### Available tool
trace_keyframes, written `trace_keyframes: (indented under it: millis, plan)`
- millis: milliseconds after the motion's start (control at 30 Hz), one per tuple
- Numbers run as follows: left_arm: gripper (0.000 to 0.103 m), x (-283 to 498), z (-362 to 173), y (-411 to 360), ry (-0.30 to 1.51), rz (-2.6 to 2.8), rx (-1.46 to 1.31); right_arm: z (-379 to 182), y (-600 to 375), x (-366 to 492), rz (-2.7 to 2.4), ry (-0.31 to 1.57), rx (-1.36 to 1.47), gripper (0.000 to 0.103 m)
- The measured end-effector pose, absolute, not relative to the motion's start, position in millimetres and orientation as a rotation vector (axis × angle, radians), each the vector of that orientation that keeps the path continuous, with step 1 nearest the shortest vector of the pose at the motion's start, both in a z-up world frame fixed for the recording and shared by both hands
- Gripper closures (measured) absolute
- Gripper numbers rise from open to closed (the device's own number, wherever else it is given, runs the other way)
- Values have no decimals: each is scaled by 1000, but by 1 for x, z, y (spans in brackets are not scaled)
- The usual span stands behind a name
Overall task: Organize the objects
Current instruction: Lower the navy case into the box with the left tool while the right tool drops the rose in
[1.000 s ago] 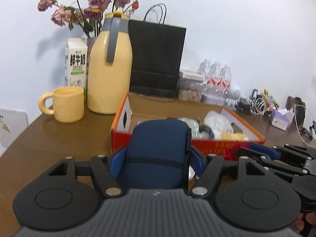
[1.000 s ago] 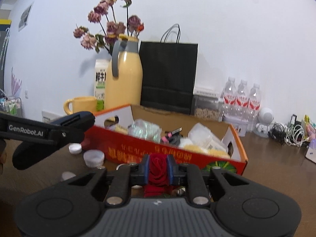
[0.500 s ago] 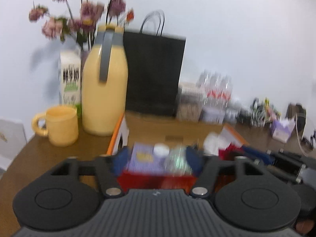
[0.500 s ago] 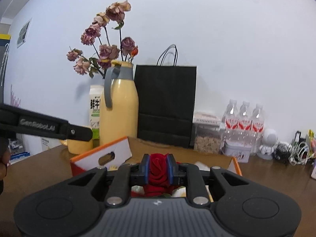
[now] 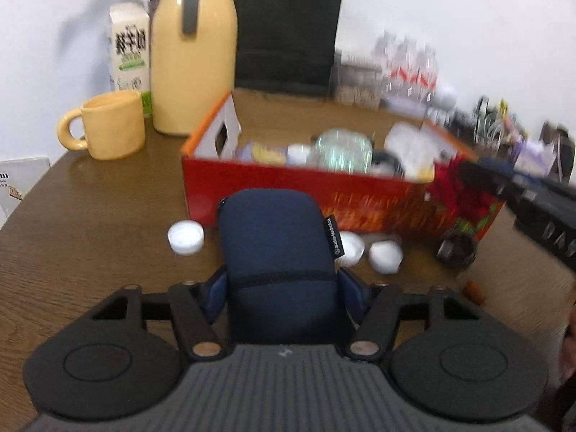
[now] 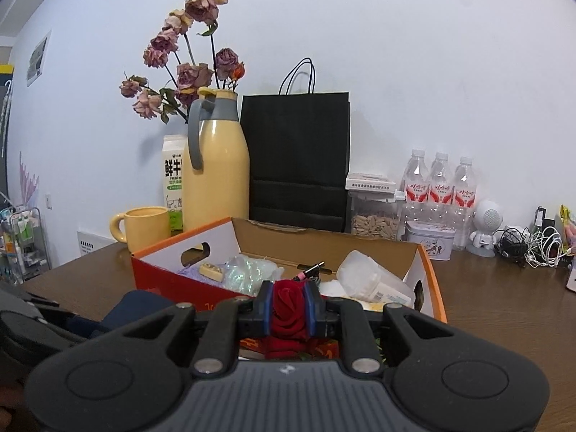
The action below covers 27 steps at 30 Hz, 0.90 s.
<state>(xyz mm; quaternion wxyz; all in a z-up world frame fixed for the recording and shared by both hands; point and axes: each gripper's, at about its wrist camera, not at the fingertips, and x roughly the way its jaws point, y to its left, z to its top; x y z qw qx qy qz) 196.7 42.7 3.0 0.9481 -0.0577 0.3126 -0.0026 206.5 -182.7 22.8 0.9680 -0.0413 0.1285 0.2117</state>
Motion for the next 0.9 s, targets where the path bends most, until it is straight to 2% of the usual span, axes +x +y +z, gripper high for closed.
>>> trace_keyframes:
  millis: [167,367,900]
  plan:
    - [39,191,49,45,473,-24,-126,37,-183,209,426,215,-82,86]
    - [38,223,86,43,355,-1,-134,58,-170,235,415,162,-78,86]
    - [38,318,58,42,447,-2,-103,40,-148,322,379,229,-52,86]
